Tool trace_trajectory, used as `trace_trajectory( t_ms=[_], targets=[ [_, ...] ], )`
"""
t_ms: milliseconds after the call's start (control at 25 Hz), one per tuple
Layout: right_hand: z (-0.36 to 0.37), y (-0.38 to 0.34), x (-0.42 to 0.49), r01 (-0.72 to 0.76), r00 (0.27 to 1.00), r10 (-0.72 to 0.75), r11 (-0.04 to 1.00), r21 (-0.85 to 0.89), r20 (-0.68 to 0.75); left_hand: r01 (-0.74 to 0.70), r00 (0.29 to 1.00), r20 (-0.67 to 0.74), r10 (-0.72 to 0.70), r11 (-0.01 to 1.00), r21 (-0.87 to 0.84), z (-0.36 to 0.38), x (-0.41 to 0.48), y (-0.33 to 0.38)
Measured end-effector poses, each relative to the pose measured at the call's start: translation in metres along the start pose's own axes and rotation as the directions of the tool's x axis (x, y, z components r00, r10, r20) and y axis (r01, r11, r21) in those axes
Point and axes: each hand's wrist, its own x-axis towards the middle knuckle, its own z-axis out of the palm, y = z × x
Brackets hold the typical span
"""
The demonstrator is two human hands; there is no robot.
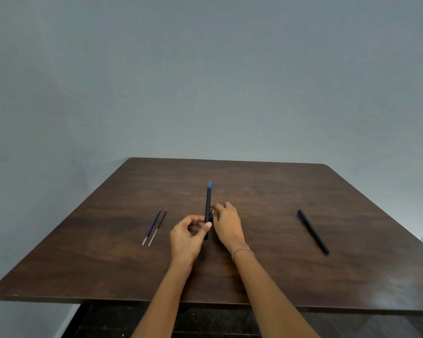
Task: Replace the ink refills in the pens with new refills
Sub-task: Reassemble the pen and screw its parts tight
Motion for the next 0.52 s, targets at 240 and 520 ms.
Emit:
trace_trajectory(
  t_ms=[240,520],
  targets=[
    [0.0007,-0.0034,-0.0020,0.023,1.000,-0.020,0.994,-0.110,0.022,-0.016,1.000,0.012,0.016,1.000,0.004,-0.0004,0.0003,-0.0024],
    [-0.0038,-0.0029,-0.0058,-0.019,0.999,0.015,0.995,-0.100,-0.045,-0.010,1.000,0.027,0.010,1.000,0.015,-0.0014,-0.0010,-0.0014]
  ],
)
